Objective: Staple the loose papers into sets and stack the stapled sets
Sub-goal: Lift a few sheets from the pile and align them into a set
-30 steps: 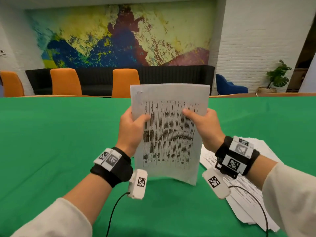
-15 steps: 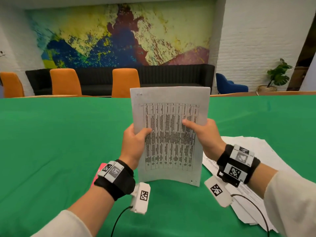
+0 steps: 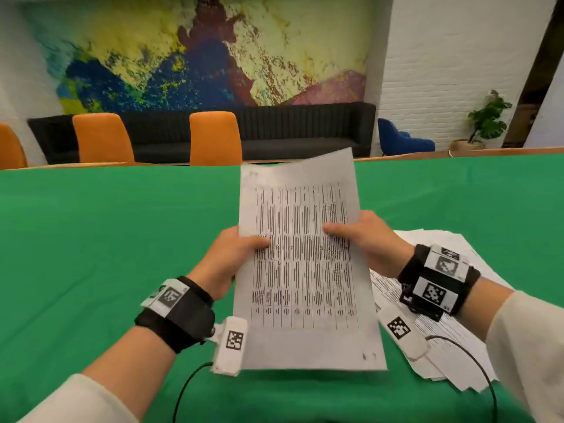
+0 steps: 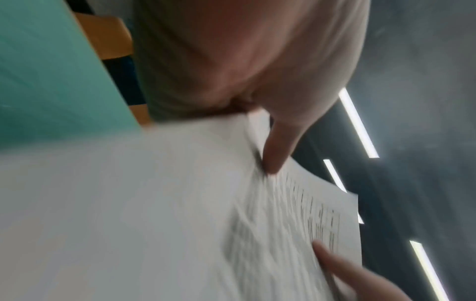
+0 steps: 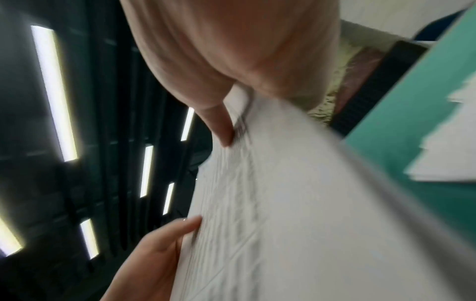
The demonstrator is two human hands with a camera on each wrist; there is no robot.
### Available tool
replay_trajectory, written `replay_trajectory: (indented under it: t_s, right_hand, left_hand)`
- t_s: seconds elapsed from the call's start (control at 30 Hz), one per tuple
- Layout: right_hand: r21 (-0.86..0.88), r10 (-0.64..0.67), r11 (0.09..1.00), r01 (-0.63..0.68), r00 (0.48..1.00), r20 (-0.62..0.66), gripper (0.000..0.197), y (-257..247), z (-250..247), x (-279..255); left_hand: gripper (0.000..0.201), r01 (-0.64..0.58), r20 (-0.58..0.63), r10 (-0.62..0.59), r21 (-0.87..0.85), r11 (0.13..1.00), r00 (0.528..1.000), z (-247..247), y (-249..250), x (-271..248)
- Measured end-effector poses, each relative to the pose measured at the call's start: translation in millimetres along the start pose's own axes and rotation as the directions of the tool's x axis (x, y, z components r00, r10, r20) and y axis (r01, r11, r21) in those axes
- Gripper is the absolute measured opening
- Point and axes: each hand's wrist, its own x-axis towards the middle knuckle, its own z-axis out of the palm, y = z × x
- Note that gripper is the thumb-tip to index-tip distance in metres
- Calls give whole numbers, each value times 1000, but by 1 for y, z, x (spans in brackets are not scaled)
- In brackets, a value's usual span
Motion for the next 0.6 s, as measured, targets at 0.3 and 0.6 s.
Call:
replay_trajectory:
  t_s: [0.3,0.6]
  right_hand:
    - [0,371,927,-374,920,124,32,91,-3,-10]
    - [-49,372,928,-369,920,120,38,100,-5,-10]
  left_hand:
    - [6,115,-6,-141,614,781,990,-50,-22,-9]
    - [57,234,-256,-272,966,-111,927,-136,-15,-7]
